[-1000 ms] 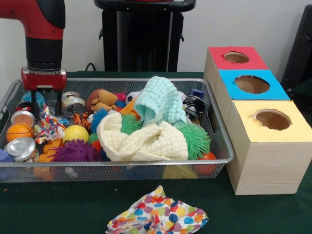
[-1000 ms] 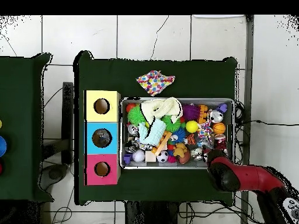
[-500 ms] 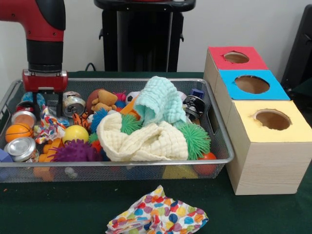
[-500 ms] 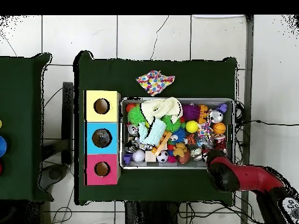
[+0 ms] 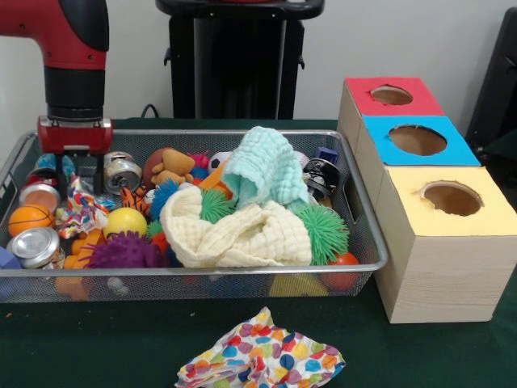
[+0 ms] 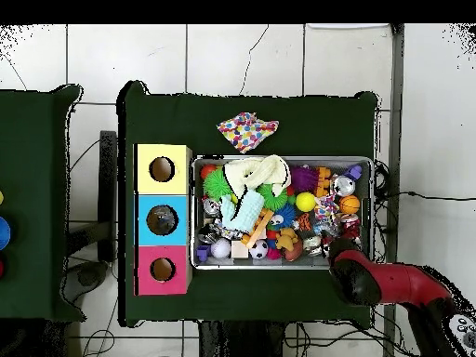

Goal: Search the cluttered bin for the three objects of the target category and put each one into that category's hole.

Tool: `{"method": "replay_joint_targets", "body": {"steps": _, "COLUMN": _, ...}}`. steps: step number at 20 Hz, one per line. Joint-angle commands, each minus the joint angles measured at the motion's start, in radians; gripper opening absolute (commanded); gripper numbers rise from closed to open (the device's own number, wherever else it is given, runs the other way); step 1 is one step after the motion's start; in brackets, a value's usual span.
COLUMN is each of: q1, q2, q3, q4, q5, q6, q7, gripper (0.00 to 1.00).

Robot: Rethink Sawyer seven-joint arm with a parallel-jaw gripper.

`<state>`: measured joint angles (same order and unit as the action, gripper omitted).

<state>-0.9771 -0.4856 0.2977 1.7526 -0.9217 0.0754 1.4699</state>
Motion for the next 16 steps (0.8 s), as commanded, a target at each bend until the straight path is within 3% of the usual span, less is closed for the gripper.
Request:
{"method": "replay_joint_targets", "body": {"steps": 1, "q1": -0.045, "q2": 0.116, "q3": 0.065, "q4": -0.048, "q5": -0.086, "q6": 0.04, "q7": -0.042, "gripper": 0.0}}
{"method": "replay_joint_targets", "body": {"steps": 3, "q1": -0.033, "q2": 0.112, "q3": 0.048, "q4": -0.049, "q5": -0.094, "q6": 0.025, "q7": -0.03, "gripper": 0.0}}
{"method": "replay_joint_targets", "body": {"steps": 7, "q1": -0.07, "q2": 0.111, "q3": 0.085, "q4": -0.032, "q5": -0.082, "q6": 0.037, "q7": -0.04, "gripper": 0.0}}
{"method": "replay_joint_targets", "body": {"steps": 13, "q1": -0.051, "q2": 0.082, "q3": 0.07, "q4": -0.011, "q5": -0.077, "q6": 0.034, "q7": -0.017, "gripper": 0.0}}
{"method": "replay_joint_targets", "body": {"steps": 16, "q1": -0.012, "q2": 0.0, "q3": 0.051, "q4": 0.055, "q5": -0.044, "q6": 0.043, "q7": 0.019, "gripper": 0.0}}
